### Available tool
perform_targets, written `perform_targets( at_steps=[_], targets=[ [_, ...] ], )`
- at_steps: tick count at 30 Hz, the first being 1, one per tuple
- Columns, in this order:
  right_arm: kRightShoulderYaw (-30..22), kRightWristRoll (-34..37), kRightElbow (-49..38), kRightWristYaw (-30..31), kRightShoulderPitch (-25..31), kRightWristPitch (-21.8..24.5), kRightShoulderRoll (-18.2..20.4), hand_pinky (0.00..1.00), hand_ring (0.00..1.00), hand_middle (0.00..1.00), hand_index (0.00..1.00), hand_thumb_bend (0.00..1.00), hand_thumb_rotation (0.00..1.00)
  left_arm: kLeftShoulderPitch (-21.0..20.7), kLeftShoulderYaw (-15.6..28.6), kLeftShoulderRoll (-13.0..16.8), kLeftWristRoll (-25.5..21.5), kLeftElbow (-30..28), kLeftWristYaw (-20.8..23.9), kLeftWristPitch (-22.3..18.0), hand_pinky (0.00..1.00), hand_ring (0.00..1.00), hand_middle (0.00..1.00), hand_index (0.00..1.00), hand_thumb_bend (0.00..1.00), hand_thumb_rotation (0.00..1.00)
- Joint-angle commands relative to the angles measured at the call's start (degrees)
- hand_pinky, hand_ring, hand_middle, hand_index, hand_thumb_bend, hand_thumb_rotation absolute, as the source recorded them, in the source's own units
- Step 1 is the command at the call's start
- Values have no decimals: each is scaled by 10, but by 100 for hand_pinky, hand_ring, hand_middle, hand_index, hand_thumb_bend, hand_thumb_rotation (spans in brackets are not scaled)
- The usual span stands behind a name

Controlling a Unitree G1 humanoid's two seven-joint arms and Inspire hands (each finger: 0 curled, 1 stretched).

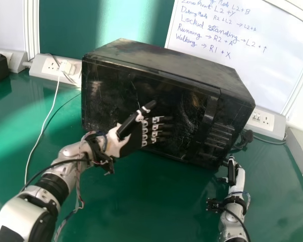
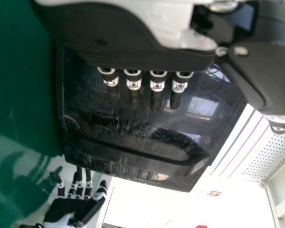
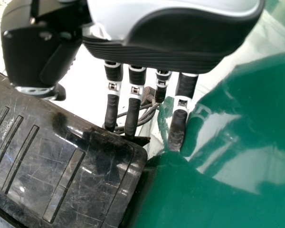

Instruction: Open the door of oven

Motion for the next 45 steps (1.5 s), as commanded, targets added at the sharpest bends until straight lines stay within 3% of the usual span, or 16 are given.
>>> perform_targets(
  at_steps=[1,24,30,33,37,45],
  targets=[
    [0,1,14,8,20,17,9,35,44,67,68,65,100,-14,-5,-8,13,7,5,4,86,100,100,100,100,88],
    [-3,4,13,10,14,19,12,33,44,67,68,66,100,-56,-1,-44,43,18,40,10,88,100,100,100,100,86],
    [-4,4,13,13,12,20,12,33,44,67,68,65,100,-63,-3,-51,48,21,51,8,84,100,100,100,100,86],
    [-3,3,14,11,11,22,13,33,44,67,68,67,100,-66,-3,-55,49,22,62,9,91,100,100,100,100,86],
    [-4,4,13,10,10,21,14,32,44,68,68,68,100,-69,-7,-59,59,25,72,2,93,100,100,100,100,86],
    [-7,8,12,10,8,18,17,32,43,66,67,69,100,-79,-10,-66,75,29,92,5,87,100,100,100,100,87]
  ],
)
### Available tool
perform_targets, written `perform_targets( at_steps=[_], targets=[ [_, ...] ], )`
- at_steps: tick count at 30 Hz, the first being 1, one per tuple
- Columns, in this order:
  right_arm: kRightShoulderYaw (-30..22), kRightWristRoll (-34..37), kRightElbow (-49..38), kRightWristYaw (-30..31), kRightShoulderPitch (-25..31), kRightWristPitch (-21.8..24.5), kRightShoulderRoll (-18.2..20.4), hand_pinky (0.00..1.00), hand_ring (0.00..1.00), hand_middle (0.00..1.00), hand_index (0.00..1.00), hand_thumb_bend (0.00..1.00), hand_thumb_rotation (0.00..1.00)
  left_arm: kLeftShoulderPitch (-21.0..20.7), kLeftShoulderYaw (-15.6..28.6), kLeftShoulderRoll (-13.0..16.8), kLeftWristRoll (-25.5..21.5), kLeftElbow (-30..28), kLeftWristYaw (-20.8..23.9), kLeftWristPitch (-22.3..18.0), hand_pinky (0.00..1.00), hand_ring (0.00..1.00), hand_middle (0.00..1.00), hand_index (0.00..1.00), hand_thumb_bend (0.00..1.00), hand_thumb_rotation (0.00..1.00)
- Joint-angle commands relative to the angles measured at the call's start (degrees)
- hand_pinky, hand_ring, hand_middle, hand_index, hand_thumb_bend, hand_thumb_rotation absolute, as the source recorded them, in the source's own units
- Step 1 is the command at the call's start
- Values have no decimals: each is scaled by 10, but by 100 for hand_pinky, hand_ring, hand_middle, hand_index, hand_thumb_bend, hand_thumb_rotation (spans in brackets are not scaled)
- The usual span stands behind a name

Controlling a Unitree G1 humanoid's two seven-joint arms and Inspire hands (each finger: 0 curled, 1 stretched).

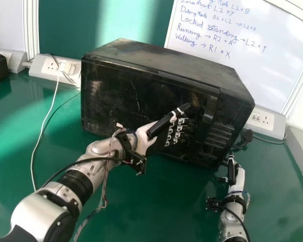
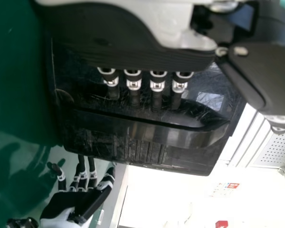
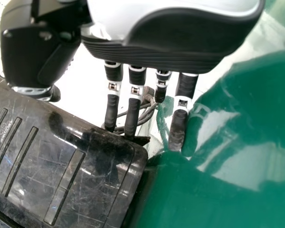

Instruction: Open the door of oven

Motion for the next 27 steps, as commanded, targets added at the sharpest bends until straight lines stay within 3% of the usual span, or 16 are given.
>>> perform_targets(
  at_steps=[1,7,12,27],
  targets=[
    [0,3,13,8,13,18,14,32,43,66,67,69,100,-14,-5,-8,6,5,-3,-4,86,100,100,100,100,87],
    [-5,7,12,9,10,24,14,33,43,66,67,67,100,-20,-11,-16,20,8,3,-8,89,100,100,100,100,85],
    [-10,11,13,12,8,27,14,33,44,66,67,67,100,-23,-20,-27,35,12,23,-10,84,100,100,100,100,83],
    [-13,10,12,11,7,26,17,31,42,67,67,65,100,-32,-48,-46,90,19,85,-34,87,99,100,100,100,88]
  ],
)
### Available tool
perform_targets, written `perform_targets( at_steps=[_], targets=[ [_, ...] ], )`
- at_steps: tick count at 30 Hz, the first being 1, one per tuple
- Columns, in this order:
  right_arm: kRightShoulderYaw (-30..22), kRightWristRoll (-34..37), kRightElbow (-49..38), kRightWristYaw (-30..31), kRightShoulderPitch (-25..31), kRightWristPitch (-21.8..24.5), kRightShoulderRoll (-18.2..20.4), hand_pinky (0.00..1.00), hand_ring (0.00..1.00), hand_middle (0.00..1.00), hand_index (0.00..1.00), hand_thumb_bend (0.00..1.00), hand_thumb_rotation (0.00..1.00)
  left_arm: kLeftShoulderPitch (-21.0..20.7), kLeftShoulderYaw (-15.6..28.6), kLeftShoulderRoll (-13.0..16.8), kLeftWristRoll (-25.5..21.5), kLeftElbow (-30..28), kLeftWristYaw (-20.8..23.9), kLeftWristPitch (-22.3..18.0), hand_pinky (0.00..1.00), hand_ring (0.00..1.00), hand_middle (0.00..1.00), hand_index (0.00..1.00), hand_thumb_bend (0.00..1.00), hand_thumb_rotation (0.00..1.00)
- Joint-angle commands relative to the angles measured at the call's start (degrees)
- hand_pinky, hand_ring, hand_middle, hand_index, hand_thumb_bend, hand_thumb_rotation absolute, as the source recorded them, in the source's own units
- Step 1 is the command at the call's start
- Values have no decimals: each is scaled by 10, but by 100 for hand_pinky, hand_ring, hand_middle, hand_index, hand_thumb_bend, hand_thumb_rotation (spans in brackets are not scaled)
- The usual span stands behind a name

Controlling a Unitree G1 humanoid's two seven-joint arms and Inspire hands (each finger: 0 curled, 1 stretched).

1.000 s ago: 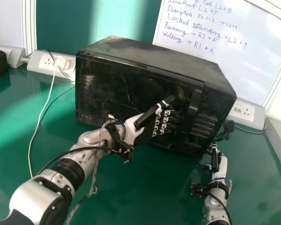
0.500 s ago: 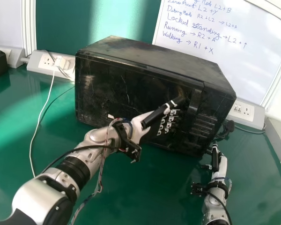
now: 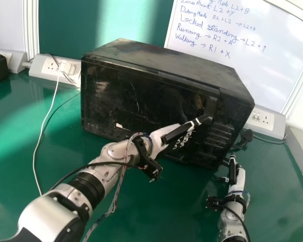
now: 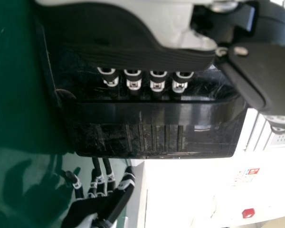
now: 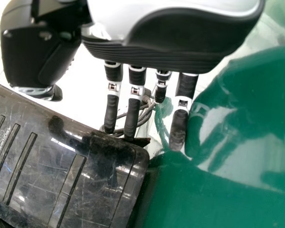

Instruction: Open the door of oven

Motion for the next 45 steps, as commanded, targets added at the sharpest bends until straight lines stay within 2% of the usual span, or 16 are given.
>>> perform_targets(
  at_steps=[1,14,19,27,34,39,45],
  targets=[
    [3,1,13,5,11,18,15,32,43,66,67,64,100,-17,-9,-7,11,6,8,-8,85,99,100,100,100,88],
    [4,0,13,1,10,17,15,32,43,67,66,67,100,-32,-17,-31,28,9,33,-12,82,94,98,100,100,92],
    [-1,6,13,5,9,16,17,31,42,67,67,67,100,-40,-4,-40,13,9,22,3,71,89,99,100,100,90],
    [-2,8,12,2,8,19,20,34,45,68,68,64,100,-49,-7,-44,18,10,22,7,74,85,95,100,100,92],
    [0,6,12,2,8,15,20,34,44,68,68,62,100,-51,9,-49,1,12,-7,17,79,83,92,94,100,99],
    [-3,9,11,3,7,13,21,34,44,69,68,61,100,-55,19,-51,-7,12,-30,22,73,82,90,91,100,100],
    [0,6,11,2,7,14,21,34,44,69,69,61,100,-65,31,-51,-16,14,-48,46,73,82,88,88,100,100]
  ],
)
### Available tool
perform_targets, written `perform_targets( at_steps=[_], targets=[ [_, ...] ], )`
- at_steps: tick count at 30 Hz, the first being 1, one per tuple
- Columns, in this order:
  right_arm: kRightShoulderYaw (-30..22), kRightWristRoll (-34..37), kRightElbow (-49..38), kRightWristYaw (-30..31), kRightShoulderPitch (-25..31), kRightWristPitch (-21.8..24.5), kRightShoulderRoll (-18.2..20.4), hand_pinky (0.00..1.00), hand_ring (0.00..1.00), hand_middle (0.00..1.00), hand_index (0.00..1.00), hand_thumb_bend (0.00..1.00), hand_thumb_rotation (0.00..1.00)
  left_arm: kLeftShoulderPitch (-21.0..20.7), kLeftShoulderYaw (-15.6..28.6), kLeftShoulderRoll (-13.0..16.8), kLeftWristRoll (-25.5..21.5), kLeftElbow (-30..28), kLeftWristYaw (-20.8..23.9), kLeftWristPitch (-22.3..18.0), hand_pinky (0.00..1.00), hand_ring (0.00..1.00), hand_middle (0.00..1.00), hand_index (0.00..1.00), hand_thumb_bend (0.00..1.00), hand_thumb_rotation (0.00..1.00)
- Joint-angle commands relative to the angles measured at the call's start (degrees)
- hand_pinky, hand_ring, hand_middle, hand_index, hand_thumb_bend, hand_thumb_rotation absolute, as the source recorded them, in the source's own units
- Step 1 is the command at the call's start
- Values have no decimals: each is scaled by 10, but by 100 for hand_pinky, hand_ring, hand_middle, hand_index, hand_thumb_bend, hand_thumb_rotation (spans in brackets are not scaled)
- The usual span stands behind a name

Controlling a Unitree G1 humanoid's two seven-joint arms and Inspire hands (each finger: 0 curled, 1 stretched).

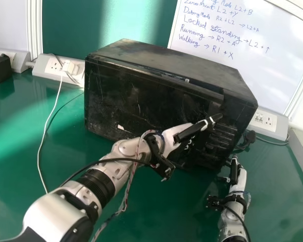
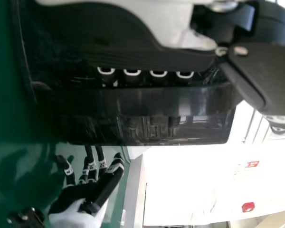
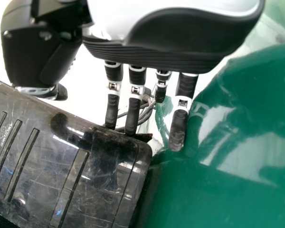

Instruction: Open the door of oven

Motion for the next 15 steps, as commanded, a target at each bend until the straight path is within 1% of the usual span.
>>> perform_targets(
  at_steps=[1,4,9,12,15],
  targets=[
    [4,1,11,10,7,15,20,35,44,69,69,60,100,-26,7,-24,-12,3,-23,10,73,82,87,88,100,100],
    [3,2,11,10,7,15,20,34,44,68,68,59,100,-31,12,-24,-15,3,-27,20,72,81,85,88,100,100],
    [5,0,11,11,7,13,19,34,43,69,68,59,100,-38,17,-24,-15,2,-37,31,69,78,81,83,100,100],
    [6,0,11,11,7,13,19,35,44,69,68,58,100,-43,20,-23,-16,2,-45,37,69,77,79,79,100,100],
    [-1,7,11,13,4,16,20,35,44,68,68,58,100,-48,26,-23,-20,3,-56,46,65,73,76,76,100,100]
  ],
)
